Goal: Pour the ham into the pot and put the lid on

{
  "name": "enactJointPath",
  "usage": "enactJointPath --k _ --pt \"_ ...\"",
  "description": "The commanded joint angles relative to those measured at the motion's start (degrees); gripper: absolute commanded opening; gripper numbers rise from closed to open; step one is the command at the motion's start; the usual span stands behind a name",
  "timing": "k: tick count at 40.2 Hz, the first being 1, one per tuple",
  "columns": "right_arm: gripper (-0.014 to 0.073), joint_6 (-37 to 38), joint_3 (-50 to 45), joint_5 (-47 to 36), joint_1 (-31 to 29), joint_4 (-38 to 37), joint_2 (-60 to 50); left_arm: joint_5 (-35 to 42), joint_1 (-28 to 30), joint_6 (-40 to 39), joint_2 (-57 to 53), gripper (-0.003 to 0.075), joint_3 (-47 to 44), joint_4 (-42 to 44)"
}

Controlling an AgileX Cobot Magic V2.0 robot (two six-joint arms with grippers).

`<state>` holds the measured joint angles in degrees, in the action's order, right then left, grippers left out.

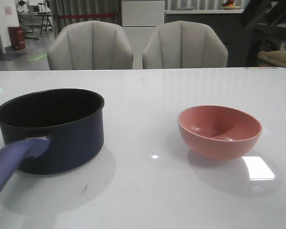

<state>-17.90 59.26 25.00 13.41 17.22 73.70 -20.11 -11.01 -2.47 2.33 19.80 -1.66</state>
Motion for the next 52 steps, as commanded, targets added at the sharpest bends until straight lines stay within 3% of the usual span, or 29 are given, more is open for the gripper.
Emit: enactJointPath --k 1,10,25,36,45,52 --pt "0.0434 -0.82 -2.62 -9.43 2.42 0.28 -7.54 4.71 -0.54 -0.25 0.67 0.0551 1.51 -0.02" --pt "0.0434 -0.82 -15.23 -21.87 8.37 0.28 -22.05 4.71 -0.54 -0.25 0.67 0.0552 1.51 -0.02" --pt "0.0434 -0.82 -39.97 -30.44 9.86 6.69 -50.43 4.71 -0.54 -0.25 0.67 0.0552 1.51 -0.02" --pt "0.0426 -0.82 -52.08 -31.09 9.86 7.34 -57.96 4.71 -0.54 -0.25 0.67 0.0551 1.51 -0.02" --pt "0.0122 -0.82 -52.43 -31.36 9.86 7.34 -57.96 4.71 -0.54 -0.25 0.67 0.0552 1.51 -0.19" --pt "0.015 -0.82 -52.49 -31.31 9.86 7.34 -57.96 4.02 -0.54 -0.25 0.9 0.0552 1.74 -0.19"
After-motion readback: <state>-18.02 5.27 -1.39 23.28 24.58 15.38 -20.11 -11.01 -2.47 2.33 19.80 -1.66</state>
